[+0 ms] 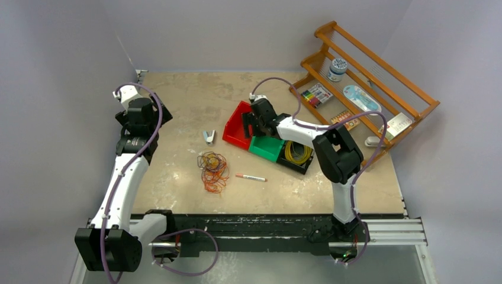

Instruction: Untangle the cables

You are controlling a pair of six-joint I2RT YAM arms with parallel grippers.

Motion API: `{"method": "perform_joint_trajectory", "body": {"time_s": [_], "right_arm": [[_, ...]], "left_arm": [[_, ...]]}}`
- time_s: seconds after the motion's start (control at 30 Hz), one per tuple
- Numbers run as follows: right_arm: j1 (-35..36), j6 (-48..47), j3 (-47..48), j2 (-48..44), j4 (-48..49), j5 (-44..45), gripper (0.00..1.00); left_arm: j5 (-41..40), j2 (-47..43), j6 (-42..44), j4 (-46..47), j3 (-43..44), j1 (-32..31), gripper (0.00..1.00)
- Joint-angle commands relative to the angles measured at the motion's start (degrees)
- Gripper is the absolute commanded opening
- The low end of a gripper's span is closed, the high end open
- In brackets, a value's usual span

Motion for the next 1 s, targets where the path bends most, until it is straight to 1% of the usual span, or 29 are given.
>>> {"method": "perform_joint_trajectory", "body": {"time_s": [0.0, 0.4, 0.67, 0.97], "right_arm": [[1.97, -5.97, 3.97, 0.08, 2.30, -2.86, 0.84], [2.67, -14.67, 6.87, 1.20, 2.12, -5.06, 0.83], [2.67, -21.41, 10.46, 3.83, 2.16, -7.67, 0.83], [2.68, -25.47, 14.37, 6.41, 2.97, -9.84, 0.83]], "left_arm": [[0.37, -0.19, -0.40, 1.65, 1.91, 0.51, 0.90], [0.67, 0.04, -0.47, 1.81, 1.97, 0.59, 0.90], [0.66, -0.30, -0.42, 1.62, 1.88, 0.60, 0.90], [0.81, -0.06, -0.44, 1.65, 1.89, 0.60, 0.90]]}}
